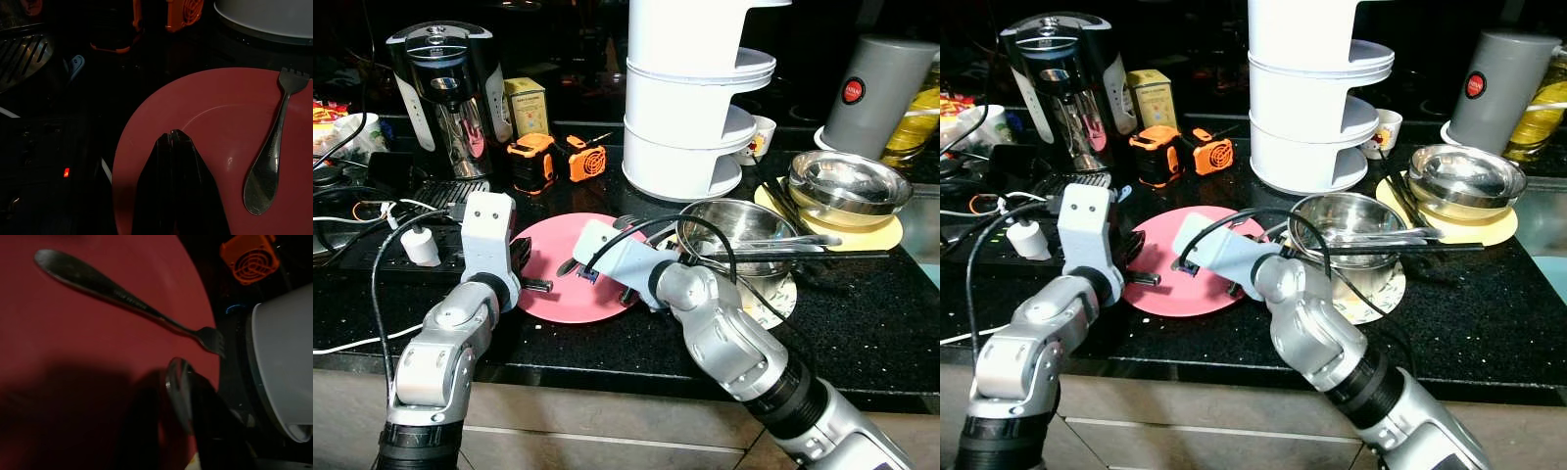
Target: Kitchen organization
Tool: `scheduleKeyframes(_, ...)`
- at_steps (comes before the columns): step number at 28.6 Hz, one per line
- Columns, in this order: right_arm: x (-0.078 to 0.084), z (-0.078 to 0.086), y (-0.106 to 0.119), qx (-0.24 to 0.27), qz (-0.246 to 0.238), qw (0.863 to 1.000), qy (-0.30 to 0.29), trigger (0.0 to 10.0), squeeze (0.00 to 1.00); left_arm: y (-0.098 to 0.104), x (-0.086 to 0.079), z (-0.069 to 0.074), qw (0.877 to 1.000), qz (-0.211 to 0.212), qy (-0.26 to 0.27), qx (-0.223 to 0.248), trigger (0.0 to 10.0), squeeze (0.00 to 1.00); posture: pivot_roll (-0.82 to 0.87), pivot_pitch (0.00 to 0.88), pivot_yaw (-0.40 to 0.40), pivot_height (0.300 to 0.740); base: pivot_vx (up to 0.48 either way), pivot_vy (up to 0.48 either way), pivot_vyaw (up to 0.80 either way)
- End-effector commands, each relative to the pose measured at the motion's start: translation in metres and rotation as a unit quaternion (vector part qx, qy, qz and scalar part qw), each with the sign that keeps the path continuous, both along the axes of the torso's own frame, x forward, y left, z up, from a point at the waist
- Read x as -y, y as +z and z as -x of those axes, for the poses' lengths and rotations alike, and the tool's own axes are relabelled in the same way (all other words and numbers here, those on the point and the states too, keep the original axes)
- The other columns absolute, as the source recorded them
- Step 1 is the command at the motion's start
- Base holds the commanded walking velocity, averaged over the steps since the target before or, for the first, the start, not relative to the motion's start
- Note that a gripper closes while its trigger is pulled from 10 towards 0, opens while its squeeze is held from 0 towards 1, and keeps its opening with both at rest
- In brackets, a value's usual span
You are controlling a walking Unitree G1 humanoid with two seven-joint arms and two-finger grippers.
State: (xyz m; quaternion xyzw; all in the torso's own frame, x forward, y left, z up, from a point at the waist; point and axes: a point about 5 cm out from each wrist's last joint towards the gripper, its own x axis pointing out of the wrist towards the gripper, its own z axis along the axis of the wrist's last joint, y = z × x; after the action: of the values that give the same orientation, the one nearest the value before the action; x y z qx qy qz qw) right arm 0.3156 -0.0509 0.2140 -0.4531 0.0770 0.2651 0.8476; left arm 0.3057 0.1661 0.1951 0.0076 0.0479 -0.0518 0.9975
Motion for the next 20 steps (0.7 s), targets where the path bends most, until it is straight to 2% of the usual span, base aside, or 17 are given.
scheduleKeyframes(1, 0.0, -0.001, 0.002, 0.005, 0.007, 1.0, -0.004, 0.0, 0.0, 0.001, 0.002, 0.001, 1.0, 0.004, -0.002, -0.002, 10.0, 0.0, 0.0, 0.0, -0.034, 0.74, 0.0, 0.0, 0.0)
scheduleKeyframes(10, -0.009, 0.003, 0.008, 0.03, 0.001, 0.999, 0.027, 0.0, 0.0, 0.001, 0.002, 0.001, 1.0, 0.005, -0.003, -0.002, 10.0, 0.0, 0.0, 0.0, -0.033, 0.74, 0.0, 0.0, 0.0)
scheduleKeyframes(14, -0.015, 0.005, 0.018, 0.054, -0.036, 0.997, 0.043, 0.0, 0.0, 0.002, 0.003, 0.001, 1.0, 0.006, -0.003, 0.0, 10.0, 0.0, 0.0, 0.0, -0.033, 0.74, 0.0, 0.0, 0.0)
scheduleKeyframes(15, -0.019, 0.005, 0.027, 0.071, -0.073, 0.993, 0.054, 0.0, 0.0, 0.003, 0.003, 0.0, 1.0, 0.007, -0.004, 0.003, 10.0, 0.0, 0.0, 0.0, -0.034, 0.74, 0.0, 0.0, 0.0)
scheduleKeyframes(16, -0.019, 0.005, 0.027, 0.071, -0.073, 0.993, 0.054, 0.0, 0.0, 0.003, 0.003, 0.0, 1.0, 0.007, -0.004, 0.003, 10.0, 0.0, 0.0, 0.0, -0.034, 0.74, 0.0, 0.0, 0.0)
scheduleKeyframes(17, -0.021, 0.007, 0.049, 0.096, -0.175, 0.978, 0.063, 0.0, 0.0, 0.005, 0.003, 0.0, 1.0, 0.01, -0.005, 0.01, 10.0, 0.0, 0.0, 0.0, -0.031, 0.74, 0.0, 0.0, 0.0)
scheduleKeyframes(20, -0.015, 0.009, 0.07, 0.139, -0.258, 0.953, 0.074, 0.0, 0.0, 0.008, 0.004, 0.0, 1.0, 0.014, -0.009, 0.019, 10.0, 0.0, 0.0, 0.0, -0.03, 0.74, 0.0, 0.0, 0.0)
